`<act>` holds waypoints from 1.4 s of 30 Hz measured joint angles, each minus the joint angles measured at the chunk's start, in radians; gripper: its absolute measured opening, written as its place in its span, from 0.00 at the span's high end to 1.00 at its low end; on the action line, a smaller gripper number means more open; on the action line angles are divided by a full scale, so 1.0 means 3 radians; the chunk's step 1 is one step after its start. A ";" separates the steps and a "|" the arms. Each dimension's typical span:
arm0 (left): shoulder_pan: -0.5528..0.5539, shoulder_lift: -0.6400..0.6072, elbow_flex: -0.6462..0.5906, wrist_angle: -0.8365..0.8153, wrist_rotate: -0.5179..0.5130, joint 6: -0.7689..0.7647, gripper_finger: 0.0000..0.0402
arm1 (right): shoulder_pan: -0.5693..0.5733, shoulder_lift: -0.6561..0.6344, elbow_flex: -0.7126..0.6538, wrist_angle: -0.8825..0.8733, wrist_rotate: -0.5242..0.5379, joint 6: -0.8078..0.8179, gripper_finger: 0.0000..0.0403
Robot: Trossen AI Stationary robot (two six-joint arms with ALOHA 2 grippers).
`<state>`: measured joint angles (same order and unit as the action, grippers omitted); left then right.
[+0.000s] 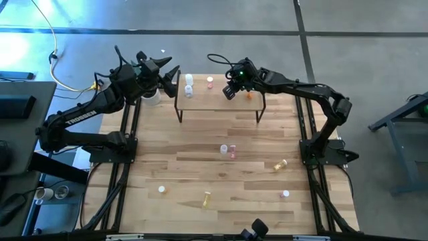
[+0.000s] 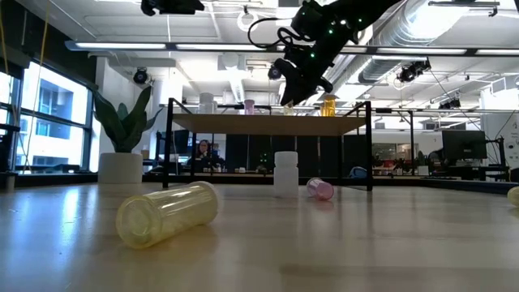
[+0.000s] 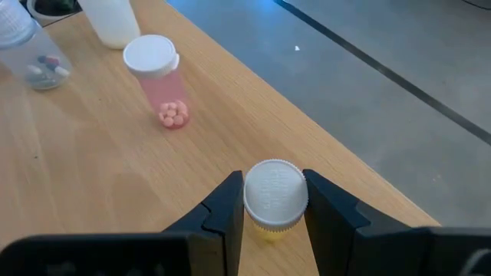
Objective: Pick and place medicine bottles onto shelf by color
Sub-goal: Put the bottom right yellow pill bottle on the shelf, then put the right pink pill bottle aligned with the other pink pill bottle on the shelf
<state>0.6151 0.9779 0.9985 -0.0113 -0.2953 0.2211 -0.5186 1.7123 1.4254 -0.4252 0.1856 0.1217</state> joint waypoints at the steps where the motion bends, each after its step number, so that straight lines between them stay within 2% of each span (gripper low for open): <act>1: 0.0000 0.0000 0.0000 0.0000 -0.0001 0.0000 0.53 | 0.0000 0.0000 0.0000 0.0000 0.0000 0.0002 0.75; 4: 0.0000 0.0000 0.0000 0.0000 0.0000 0.0000 0.53 | 0.0000 0.0000 0.0000 -0.0001 0.0008 0.0002 0.75; 14: 0.0000 0.0000 0.0000 0.0000 0.0000 0.0000 0.53 | 0.0006 0.0013 -0.0005 -0.0028 0.0055 0.0003 0.61; 28: 0.0000 0.0000 0.0000 0.0000 0.0001 0.0000 0.53 | 0.0006 -0.0009 -0.0005 -0.0012 0.0056 0.0016 0.60; 42: 0.0000 0.0000 0.0000 0.0001 -0.0001 0.0002 0.53 | 0.0035 -0.0299 -0.0001 -0.0004 0.0093 0.0127 0.60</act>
<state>0.6151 0.9779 0.9985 -0.0109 -0.2955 0.2218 -0.5080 1.6224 1.4250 -0.4264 0.2135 0.1599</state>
